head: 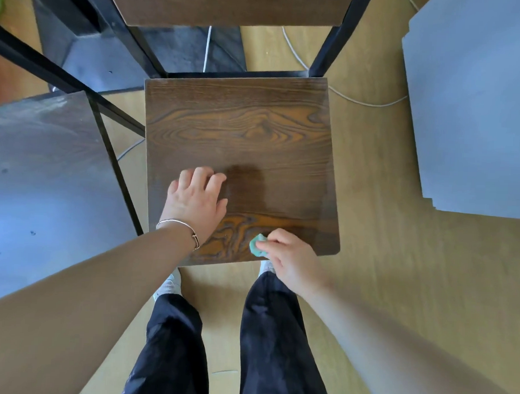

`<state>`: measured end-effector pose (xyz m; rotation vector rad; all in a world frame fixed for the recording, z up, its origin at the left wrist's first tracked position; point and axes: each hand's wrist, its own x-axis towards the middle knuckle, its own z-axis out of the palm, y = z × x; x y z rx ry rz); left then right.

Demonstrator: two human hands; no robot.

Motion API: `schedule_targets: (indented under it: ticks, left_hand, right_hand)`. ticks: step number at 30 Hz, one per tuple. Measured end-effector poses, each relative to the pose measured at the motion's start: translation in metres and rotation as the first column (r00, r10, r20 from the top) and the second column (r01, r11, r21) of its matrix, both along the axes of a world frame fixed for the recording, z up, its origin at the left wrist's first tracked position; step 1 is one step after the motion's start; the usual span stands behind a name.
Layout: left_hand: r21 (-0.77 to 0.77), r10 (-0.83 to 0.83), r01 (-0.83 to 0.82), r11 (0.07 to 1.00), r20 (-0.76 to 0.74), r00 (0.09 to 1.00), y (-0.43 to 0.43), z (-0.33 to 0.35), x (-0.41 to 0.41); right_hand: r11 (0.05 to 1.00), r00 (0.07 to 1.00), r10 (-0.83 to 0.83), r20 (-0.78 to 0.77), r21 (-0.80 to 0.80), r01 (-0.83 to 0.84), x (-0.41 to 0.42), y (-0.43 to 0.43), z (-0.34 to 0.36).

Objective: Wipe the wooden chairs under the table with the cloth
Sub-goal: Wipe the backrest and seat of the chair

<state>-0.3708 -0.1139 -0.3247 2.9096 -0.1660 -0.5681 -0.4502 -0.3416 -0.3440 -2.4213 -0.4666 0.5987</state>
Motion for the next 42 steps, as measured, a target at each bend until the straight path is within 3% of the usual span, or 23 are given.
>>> schedule_targets:
  ticks: [2, 5, 7, 10, 13, 19, 21, 24, 25, 28, 32, 40, 42]
  left_hand:
    - [-0.008, -0.009, 0.009, 1.0, 0.007, 1.0, -0.006, -0.003, -0.005]
    - [-0.023, 0.004, -0.003, 1.0, 0.017, 1.0, -0.01, -0.006, -0.008]
    - [-0.014, 0.01, -0.01, 1.0, 0.01, 1.0, -0.01, -0.008, -0.008]
    - [0.0, 0.008, -0.008, 1.0, 0.004, 1.0, -0.006, -0.008, -0.009]
    - [-0.001, -0.019, 0.019, 1.0, 0.0, 1.0, -0.001, -0.005, -0.013]
    - [-0.01, -0.058, 0.058, 0.998, -0.018, 0.998, 0.006, 0.007, -0.023]
    - [-0.015, -0.064, 0.064, 0.998, -0.015, 0.998, 0.009, 0.008, -0.025]
    - [-0.015, -0.061, 0.061, 0.998, -0.008, 0.998, 0.018, 0.01, -0.028]
    - [-0.014, -0.063, 0.063, 0.998, -0.005, 0.998, 0.022, 0.01, -0.028]
    - [-0.017, -0.056, 0.057, 0.998, 0.004, 0.998, 0.036, 0.01, -0.03]
    - [-0.03, -0.04, 0.04, 0.999, 0.011, 0.999, 0.061, 0.012, -0.033]
    - [-0.036, 0.01, -0.01, 0.999, 0.002, 1.0, 0.117, 0.015, -0.046]
    - [-0.029, 0.019, -0.019, 0.999, -0.005, 1.0, 0.131, 0.015, -0.052]
  right_hand:
    - [0.984, 0.981, -0.178, 0.078, 0.023, 0.176, 0.02, -0.011, 0.005]
    - [0.833, 0.802, -0.543, 0.25, 0.034, 0.553, 0.073, -0.048, 0.002]
    - [0.748, 0.731, -0.626, 0.271, -0.056, 0.662, 0.099, -0.066, -0.007]
    - [0.756, 0.744, -0.617, 0.257, -0.07, 0.651, 0.094, -0.06, -0.019]
    - [0.807, 0.795, -0.579, 0.18, -0.011, 0.59, 0.039, -0.045, -0.021]
    - [0.882, 0.885, -0.459, 0.083, -0.083, 0.465, -0.058, -0.027, -0.011]
    - [0.797, 0.8, -0.591, 0.099, -0.076, 0.599, -0.057, -0.036, -0.008]
    - [0.49, 0.495, -0.852, 0.169, -0.075, 0.868, -0.05, -0.057, -0.003]
    - [0.443, 0.454, -0.877, 0.16, -0.101, 0.891, -0.049, -0.059, -0.004]
    - [0.408, 0.429, -0.899, 0.085, -0.189, 0.893, -0.05, -0.048, -0.006]
    - [0.354, 0.379, -0.919, 0.11, -0.195, 0.915, -0.049, -0.018, -0.01]
    - [0.425, 0.444, -0.887, 0.126, -0.154, 0.892, -0.04, 0.063, -0.01]
    - [0.496, 0.511, -0.854, 0.102, -0.138, 0.857, -0.031, 0.083, -0.01]
